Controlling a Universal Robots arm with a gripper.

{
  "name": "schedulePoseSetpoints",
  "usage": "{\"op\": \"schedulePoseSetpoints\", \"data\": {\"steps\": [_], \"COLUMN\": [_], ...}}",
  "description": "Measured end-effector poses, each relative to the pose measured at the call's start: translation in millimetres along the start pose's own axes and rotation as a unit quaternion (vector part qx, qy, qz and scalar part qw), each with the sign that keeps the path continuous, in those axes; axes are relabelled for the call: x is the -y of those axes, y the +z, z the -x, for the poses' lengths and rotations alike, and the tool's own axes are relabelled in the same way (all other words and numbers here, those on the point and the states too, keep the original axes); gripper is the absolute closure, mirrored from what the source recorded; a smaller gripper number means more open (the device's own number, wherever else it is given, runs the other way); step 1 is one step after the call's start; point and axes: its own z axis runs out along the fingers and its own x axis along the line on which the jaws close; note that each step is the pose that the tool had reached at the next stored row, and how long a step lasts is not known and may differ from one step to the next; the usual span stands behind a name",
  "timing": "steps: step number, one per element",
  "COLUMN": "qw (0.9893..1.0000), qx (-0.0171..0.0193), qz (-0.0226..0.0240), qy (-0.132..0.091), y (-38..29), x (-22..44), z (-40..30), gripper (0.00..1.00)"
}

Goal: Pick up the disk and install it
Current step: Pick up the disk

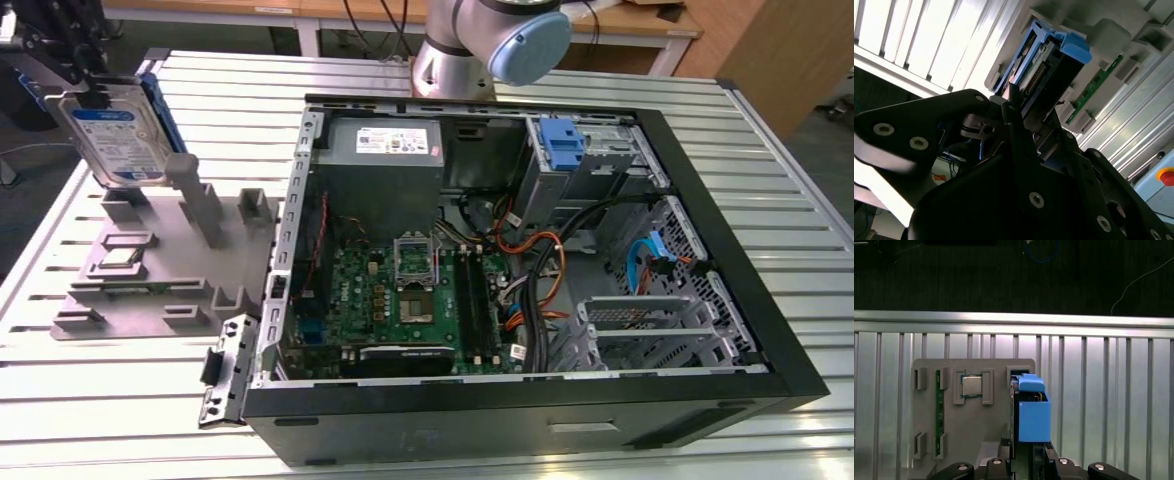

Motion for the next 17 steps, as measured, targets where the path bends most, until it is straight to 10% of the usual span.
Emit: {"op": "schedulePoseSetpoints", "data": {"steps": [7, 17], "qw": [1.0, 1.0], "qx": [0.0, 0.0], "qz": [0.0, 0.0], "qy": [0.0, 0.0], "y": [-13.4, -15.6], "x": [0.0, 0.1], "z": [0.3, 0.3], "gripper": [0.65, 0.65]}}
